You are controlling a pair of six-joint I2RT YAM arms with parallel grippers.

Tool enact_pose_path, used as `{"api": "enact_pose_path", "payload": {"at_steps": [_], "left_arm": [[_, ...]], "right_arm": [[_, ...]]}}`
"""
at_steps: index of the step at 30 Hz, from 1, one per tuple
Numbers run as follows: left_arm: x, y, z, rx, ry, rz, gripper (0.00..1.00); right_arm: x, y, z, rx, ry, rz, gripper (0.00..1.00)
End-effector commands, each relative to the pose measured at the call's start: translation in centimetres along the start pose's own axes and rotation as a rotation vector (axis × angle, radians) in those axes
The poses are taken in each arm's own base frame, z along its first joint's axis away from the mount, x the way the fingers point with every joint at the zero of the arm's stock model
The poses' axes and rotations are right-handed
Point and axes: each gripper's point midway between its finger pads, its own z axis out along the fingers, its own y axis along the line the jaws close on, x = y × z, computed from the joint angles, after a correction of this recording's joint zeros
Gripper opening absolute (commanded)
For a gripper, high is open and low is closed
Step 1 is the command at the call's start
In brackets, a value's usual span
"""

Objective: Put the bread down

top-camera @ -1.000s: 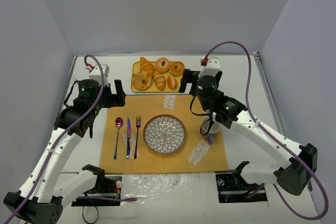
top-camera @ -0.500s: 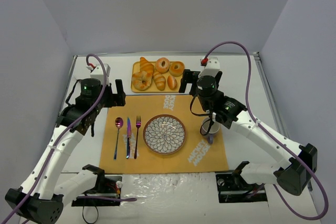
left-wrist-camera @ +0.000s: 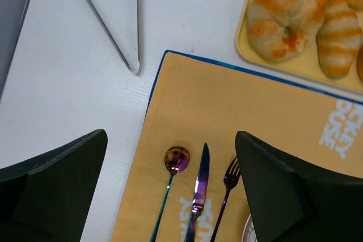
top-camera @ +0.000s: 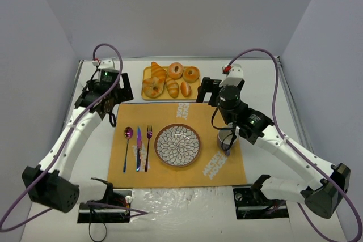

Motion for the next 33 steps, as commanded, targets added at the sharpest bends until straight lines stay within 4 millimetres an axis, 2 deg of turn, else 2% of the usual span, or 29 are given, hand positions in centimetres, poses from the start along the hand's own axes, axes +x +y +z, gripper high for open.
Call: {"api": "enact_pose_path", "payload": {"at_steps": [1, 5, 10, 13, 18, 22, 26, 33], "left_arm": [[-3.3, 2.8, 2.2, -0.162, -0.058, -0.2, 0.93], [-4.1, 5.4, 5.6, -0.232, -0.037, -0.285, 0.94], [-3.4, 7.6, 11.4, -0.218, 0.072, -0.345, 0.95], [-3.8, 7.8, 13.6, -0.176, 0.099, -0.339, 0.95], [-2.4, 7.8, 17.3, -0.143, 0.197, -0.305, 0.96], [-1.7, 7.3, 19.3, -0.091, 0.245, -0.284, 0.97], [-1.0, 7.2, 20.5, -0.091, 0.287, -0.265, 0.97], [0.2, 7.8, 21.4, -0.125, 0.318, -0.261, 0.97]], "right_arm": [[-3.0, 0.5, -1.6, -0.049, -0.089, 0.092, 1.0], [-3.5, 0.2, -2.3, -0.057, -0.103, 0.105, 1.0], [-3.7, -0.1, -2.8, -0.06, -0.112, 0.122, 1.0], [-3.8, 0.1, -2.8, -0.066, -0.112, 0.129, 1.0], [-3.8, 0.3, -2.6, -0.066, -0.109, 0.121, 1.0], [-3.8, 0.4, -2.2, -0.061, -0.104, 0.109, 1.0], [-3.5, 0.4, -1.9, -0.057, -0.097, 0.104, 1.0], [-2.7, 0.4, -1.3, -0.046, -0.081, 0.093, 1.0]]}}
